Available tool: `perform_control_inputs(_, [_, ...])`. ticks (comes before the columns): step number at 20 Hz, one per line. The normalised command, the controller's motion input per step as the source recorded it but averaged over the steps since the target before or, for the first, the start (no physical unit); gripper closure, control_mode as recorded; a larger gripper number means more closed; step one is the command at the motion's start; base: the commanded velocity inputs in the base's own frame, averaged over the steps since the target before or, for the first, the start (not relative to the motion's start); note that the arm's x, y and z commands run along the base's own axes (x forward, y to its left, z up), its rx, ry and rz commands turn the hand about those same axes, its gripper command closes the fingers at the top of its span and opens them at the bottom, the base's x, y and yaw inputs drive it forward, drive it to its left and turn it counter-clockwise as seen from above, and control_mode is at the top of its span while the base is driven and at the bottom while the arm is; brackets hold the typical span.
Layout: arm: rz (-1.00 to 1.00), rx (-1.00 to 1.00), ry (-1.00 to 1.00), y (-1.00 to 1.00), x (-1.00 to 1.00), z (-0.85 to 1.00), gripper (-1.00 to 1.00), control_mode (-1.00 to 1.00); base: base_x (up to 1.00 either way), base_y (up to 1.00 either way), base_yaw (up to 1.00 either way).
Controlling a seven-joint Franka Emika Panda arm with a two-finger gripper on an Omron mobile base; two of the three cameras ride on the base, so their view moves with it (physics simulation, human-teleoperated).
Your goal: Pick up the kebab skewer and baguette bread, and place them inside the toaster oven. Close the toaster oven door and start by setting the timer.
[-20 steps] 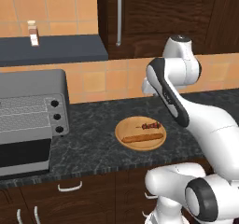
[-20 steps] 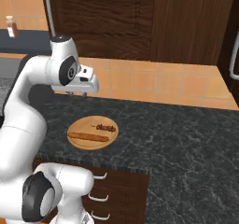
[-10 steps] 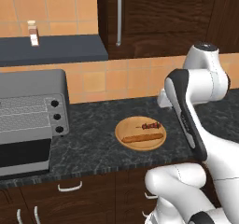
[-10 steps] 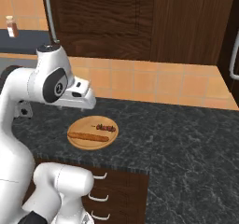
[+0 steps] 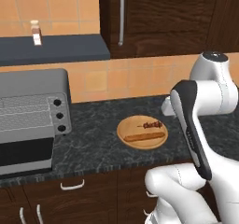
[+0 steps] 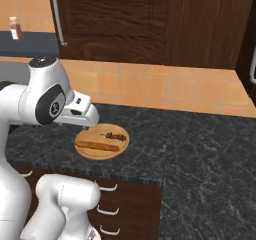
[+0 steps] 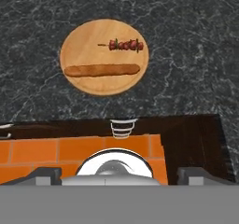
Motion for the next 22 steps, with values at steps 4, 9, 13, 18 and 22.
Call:
perform_control_inputs(4, [0.00,0.00,0.00,0.00,0.00,0.00,-1.00,1.00,-0.02,0.96,0.00])
perform_control_inputs(9, [0.00,0.00,0.00,0.00,0.00,0.00,-1.00,1.00,0.02,0.79,0.00])
perform_control_inputs(13, [0.00,0.00,0.00,0.00,0.00,0.00,-1.00,1.00,0.28,0.34,0.00])
perform_control_inputs(18, [0.00,0.00,0.00,0.00,0.00,0.00,-1.00,1.00,0.52,0.02,0.00])
perform_control_inputs(22, [0.00,0.00,0.00,0.00,0.00,0.00,-1.00,1.00,0.41,0.00,0.00])
